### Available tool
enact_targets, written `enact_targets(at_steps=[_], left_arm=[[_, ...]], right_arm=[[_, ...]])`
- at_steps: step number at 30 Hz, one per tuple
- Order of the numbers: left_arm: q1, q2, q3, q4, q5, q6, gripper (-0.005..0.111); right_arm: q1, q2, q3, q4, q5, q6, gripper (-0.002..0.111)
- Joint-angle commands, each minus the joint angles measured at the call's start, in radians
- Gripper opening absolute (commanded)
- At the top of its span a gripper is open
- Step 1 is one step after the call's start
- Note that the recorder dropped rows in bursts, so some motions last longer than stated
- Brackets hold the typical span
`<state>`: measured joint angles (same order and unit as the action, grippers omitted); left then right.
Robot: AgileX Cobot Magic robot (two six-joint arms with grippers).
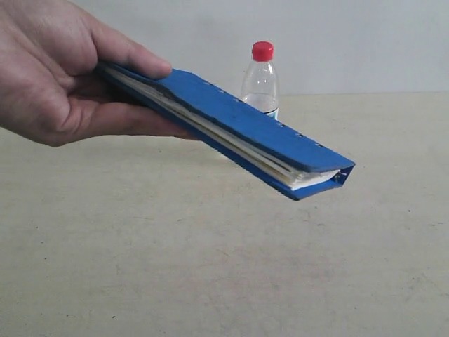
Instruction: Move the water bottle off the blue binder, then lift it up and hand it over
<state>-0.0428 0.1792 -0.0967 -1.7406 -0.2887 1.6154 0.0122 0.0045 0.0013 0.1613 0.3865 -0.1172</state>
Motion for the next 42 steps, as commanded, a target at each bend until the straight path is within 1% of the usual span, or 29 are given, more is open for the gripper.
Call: enact_targets(at_steps=[1,3,7,32,34,36,37,38,40,42], left_arm=[[-0.001,-0.003,0.004,-0.004,0.000,-0.007,0.110],[-0.001,-0.003,0.004,-0.004,0.000,-0.007,0.110],[-0.001,-0.003,0.004,-0.004,0.000,-0.007,0.110],[-0.001,-0.003,0.004,-0.004,-0.006,-0.009,0.110],[-0.001,-0.022,0.023,-0.004,0.017,0.037,0.109],[-0.001,-0.040,0.041,-0.004,0.042,0.097,0.104],[-0.001,-0.053,0.048,-0.004,0.061,0.114,0.101],[-0.001,-0.073,0.058,-0.004,0.096,0.121,0.094],[-0.001,-0.119,0.078,-0.004,0.175,0.121,0.077],[-0.001,-0.171,0.097,-0.004,0.262,0.092,0.053]], right_arm=[[-0.002,-0.005,-0.001,-0.078,-0.022,-0.015,0.000],[-0.002,-0.005,-0.001,-0.078,-0.022,-0.015,0.000],[-0.001,-0.005,-0.001,-0.147,-0.018,-0.015,0.000],[-0.001,-0.005,-0.001,-0.144,-0.020,-0.015,0.000],[-0.001,-0.005,-0.001,-0.144,-0.020,-0.015,0.000],[-0.001,-0.005,-0.001,-0.144,-0.020,-0.015,0.000],[-0.001,-0.005,-0.001,-0.144,-0.020,-0.015,0.000],[-0.001,-0.005,-0.001,-0.144,-0.020,-0.015,0.000],[-0.001,-0.005,-0.001,-0.144,-0.020,-0.015,0.000],[-0.001,-0.005,-0.001,-0.144,-0.020,-0.015,0.000]])
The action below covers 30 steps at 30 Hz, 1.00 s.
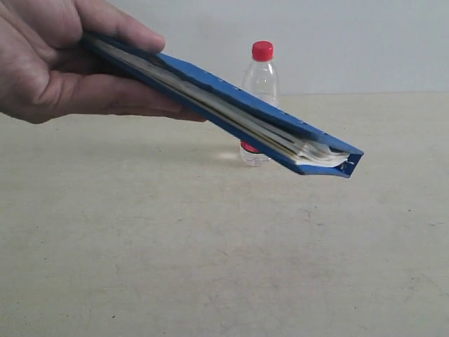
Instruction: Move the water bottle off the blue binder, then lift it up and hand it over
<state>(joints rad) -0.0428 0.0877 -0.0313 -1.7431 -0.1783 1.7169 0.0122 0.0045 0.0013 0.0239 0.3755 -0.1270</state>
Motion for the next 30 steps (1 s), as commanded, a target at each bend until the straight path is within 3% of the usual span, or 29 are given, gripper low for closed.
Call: enact_targets(at_steps=[1,4,9,18,23,26,30], left_arm=[[-0.001,-0.088,0.031,-0.001,0.178,-0.028,0.042],[-0.001,-0.088,0.031,-0.001,0.225,-0.115,0.005],[0.001,-0.088,0.031,-0.001,0.233,-0.113,0.004],[0.001,-0.088,0.031,0.015,0.510,-0.117,0.004],[0.001,-0.088,0.031,0.004,0.540,-0.117,0.004],[0.001,-0.088,0.031,-0.001,0.428,-0.117,0.004],[0.001,-0.088,0.031,-0.001,0.136,-0.117,0.004]], right_arm=[[-0.001,-0.005,-0.001,-0.007,-0.009,-0.005,0.000],[-0.001,-0.005,-0.001,-0.007,-0.009,-0.005,0.000],[-0.001,-0.005,-0.001,-0.007,-0.009,-0.005,0.000],[-0.001,-0.005,-0.001,-0.007,-0.009,-0.005,0.000],[-0.001,-0.005,-0.001,-0.007,-0.009,-0.005,0.000],[-0.001,-0.005,-0.001,-0.007,-0.009,-0.005,0.000],[-0.001,-0.005,-0.001,-0.007,-0.009,-0.005,0.000]])
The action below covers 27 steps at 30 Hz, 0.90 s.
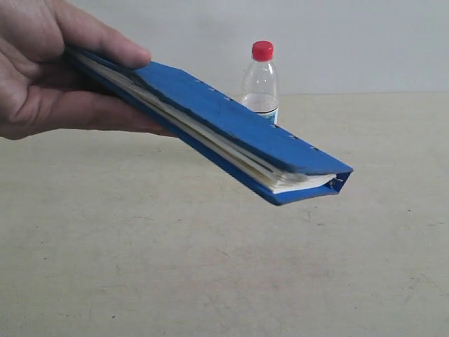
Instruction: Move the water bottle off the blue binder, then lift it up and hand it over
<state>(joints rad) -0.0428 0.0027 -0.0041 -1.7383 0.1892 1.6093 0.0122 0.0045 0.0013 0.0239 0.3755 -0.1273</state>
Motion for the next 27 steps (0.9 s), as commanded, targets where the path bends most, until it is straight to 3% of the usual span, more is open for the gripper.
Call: enact_targets(at_steps=[1,6,11,16,18,19,20,21,22,24,27], left_arm=[[0.001,-0.003,0.004,-0.006,-0.271,-0.010,0.004],[0.001,-0.003,0.004,-0.006,-0.244,0.012,0.004],[0.001,-0.003,0.004,0.033,-0.102,0.093,0.004],[0.001,-0.003,0.004,0.023,-0.087,0.087,0.004],[0.003,-0.003,-0.031,0.107,-0.182,-0.192,0.004],[0.008,-0.003,-0.055,0.354,-0.268,-0.607,0.004],[0.016,-0.003,-0.059,0.578,-0.294,-0.885,0.004],[0.034,-0.003,-0.059,1.101,-0.328,-1.430,0.004],[0.048,-0.003,-0.057,1.453,-0.327,-1.737,0.004],[0.071,-0.003,-0.040,1.859,-0.216,-2.077,0.004],[0.073,-0.003,0.004,2.006,0.042,-2.099,0.004]], right_arm=[[-0.001,-0.005,-0.001,-0.007,-0.009,-0.005,0.000],[-0.001,-0.005,-0.001,-0.007,-0.009,-0.005,0.000],[-0.001,-0.005,-0.001,-0.007,-0.009,-0.005,0.000],[-0.001,-0.005,-0.001,-0.007,-0.009,-0.005,0.000],[-0.001,-0.005,-0.001,-0.007,-0.009,-0.005,0.000],[-0.001,-0.005,-0.001,-0.007,-0.009,-0.005,0.000],[-0.001,-0.005,-0.001,-0.007,-0.009,-0.005,0.000],[-0.001,-0.005,-0.001,-0.007,-0.009,-0.005,0.000],[-0.001,-0.005,-0.001,-0.007,-0.009,-0.005,0.000],[-0.001,-0.005,-0.001,-0.007,-0.009,-0.005,0.000],[-0.001,-0.005,-0.001,-0.007,-0.011,-0.005,0.000]])
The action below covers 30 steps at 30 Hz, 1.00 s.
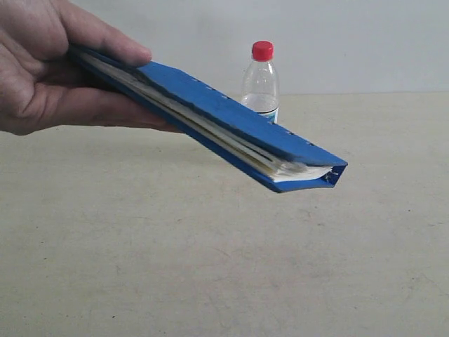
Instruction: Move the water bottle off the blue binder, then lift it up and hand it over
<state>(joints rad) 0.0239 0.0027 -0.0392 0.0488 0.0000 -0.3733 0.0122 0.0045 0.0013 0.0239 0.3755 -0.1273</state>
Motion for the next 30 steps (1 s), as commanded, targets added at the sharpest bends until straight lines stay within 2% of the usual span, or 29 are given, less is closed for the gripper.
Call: enact_targets(at_steps=[1,3,8,10,13,15,30], left_arm=[[0.006,-0.003,0.039,0.230,0.394,-0.060,0.004],[0.004,-0.003,0.039,0.260,0.372,0.021,0.004],[0.002,-0.003,0.039,0.221,0.328,0.047,0.004],[0.002,-0.003,0.039,0.158,0.308,0.109,0.004],[-0.012,-0.003,0.039,-0.003,0.308,0.295,0.004],[-0.019,-0.003,0.039,-0.038,0.308,0.361,0.004],[-0.024,-0.003,0.039,-0.038,0.308,0.314,0.004]], right_arm=[[-0.001,-0.005,-0.001,-0.007,-0.011,-0.005,0.000],[-0.001,-0.005,-0.001,-0.007,-0.011,-0.005,0.000],[-0.001,-0.005,-0.001,-0.007,-0.011,-0.005,0.000],[-0.001,-0.005,-0.001,-0.007,-0.011,-0.005,0.000],[-0.001,-0.005,-0.001,-0.007,-0.011,-0.005,0.000],[-0.001,-0.005,-0.001,-0.007,-0.011,-0.005,0.000],[-0.001,-0.005,-0.001,-0.007,-0.009,-0.005,0.000]])
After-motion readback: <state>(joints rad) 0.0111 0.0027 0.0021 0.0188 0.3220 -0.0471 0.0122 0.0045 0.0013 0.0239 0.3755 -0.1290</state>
